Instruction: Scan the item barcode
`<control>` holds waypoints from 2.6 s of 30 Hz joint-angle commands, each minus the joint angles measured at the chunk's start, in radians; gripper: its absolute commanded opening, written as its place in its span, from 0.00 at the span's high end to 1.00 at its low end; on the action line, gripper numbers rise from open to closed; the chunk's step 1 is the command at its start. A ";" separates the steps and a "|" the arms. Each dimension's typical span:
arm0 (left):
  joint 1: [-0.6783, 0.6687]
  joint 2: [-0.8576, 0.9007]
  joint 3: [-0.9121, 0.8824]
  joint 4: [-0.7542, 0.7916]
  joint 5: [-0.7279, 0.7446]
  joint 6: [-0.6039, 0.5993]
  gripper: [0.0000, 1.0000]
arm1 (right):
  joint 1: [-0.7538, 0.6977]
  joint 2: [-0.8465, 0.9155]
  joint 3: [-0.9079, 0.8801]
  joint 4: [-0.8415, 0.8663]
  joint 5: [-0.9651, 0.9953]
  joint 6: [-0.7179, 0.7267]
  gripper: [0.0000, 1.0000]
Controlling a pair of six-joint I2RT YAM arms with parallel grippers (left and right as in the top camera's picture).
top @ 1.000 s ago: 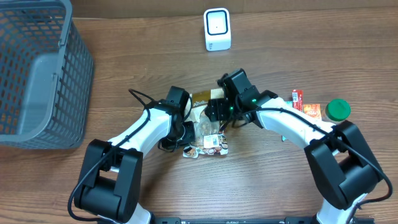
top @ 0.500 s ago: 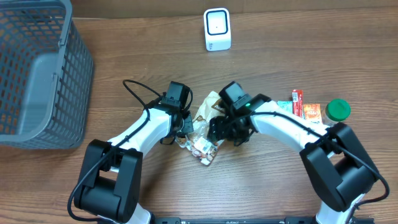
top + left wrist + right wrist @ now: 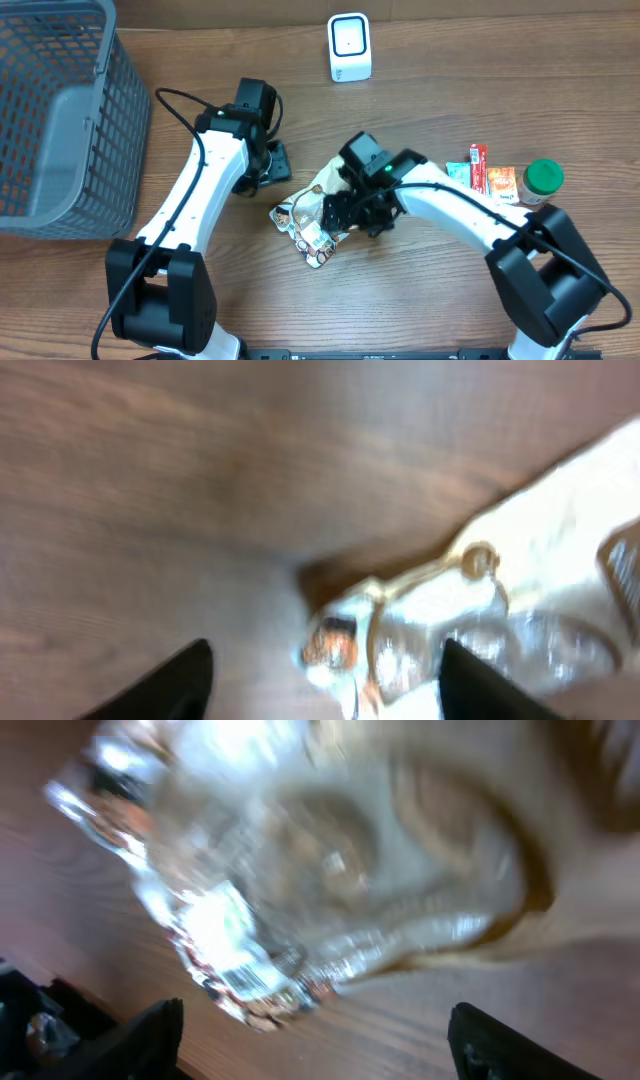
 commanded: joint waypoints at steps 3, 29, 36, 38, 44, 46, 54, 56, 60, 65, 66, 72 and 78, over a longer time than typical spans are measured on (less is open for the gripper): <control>0.005 -0.008 -0.054 -0.040 0.119 0.037 0.20 | -0.095 -0.047 0.032 0.042 0.021 -0.065 0.13; 0.003 -0.008 -0.393 0.319 0.309 0.012 0.23 | -0.117 -0.016 -0.097 0.234 0.128 -0.093 0.19; 0.003 -0.008 -0.393 0.362 0.309 0.012 0.24 | -0.094 -0.016 -0.135 0.285 0.129 -0.090 0.21; 0.003 -0.008 -0.393 0.380 0.309 0.011 0.24 | -0.093 -0.016 -0.146 0.302 0.129 -0.090 0.21; 0.003 -0.008 -0.396 0.408 0.309 0.005 0.30 | -0.093 -0.016 -0.159 0.312 0.129 -0.090 0.21; 0.003 -0.008 -0.402 0.413 0.309 0.005 0.30 | -0.093 -0.016 -0.159 0.315 0.129 -0.090 0.21; 0.003 -0.008 -0.478 0.488 0.311 -0.014 0.30 | -0.093 -0.016 -0.159 0.315 0.129 -0.090 0.21; 0.003 -0.008 -0.486 0.494 0.311 -0.027 0.36 | -0.093 -0.016 -0.159 0.315 0.129 -0.091 0.21; 0.003 -0.008 -0.486 0.499 0.356 -0.032 0.51 | -0.093 -0.016 -0.159 0.314 0.128 -0.090 0.17; 0.009 -0.008 -0.475 0.498 0.370 -0.027 0.65 | -0.093 -0.016 -0.158 0.315 0.128 -0.090 0.10; 0.014 -0.008 -0.468 0.493 0.379 -0.027 0.69 | -0.093 -0.016 -0.158 0.314 0.127 -0.090 0.09; 0.053 -0.009 -0.410 0.431 0.453 0.029 0.79 | -0.142 -0.020 -0.134 0.294 0.010 -0.091 0.02; 0.112 -0.025 -0.305 0.316 0.523 0.128 0.82 | -0.261 -0.022 -0.091 0.219 -0.200 -0.162 0.00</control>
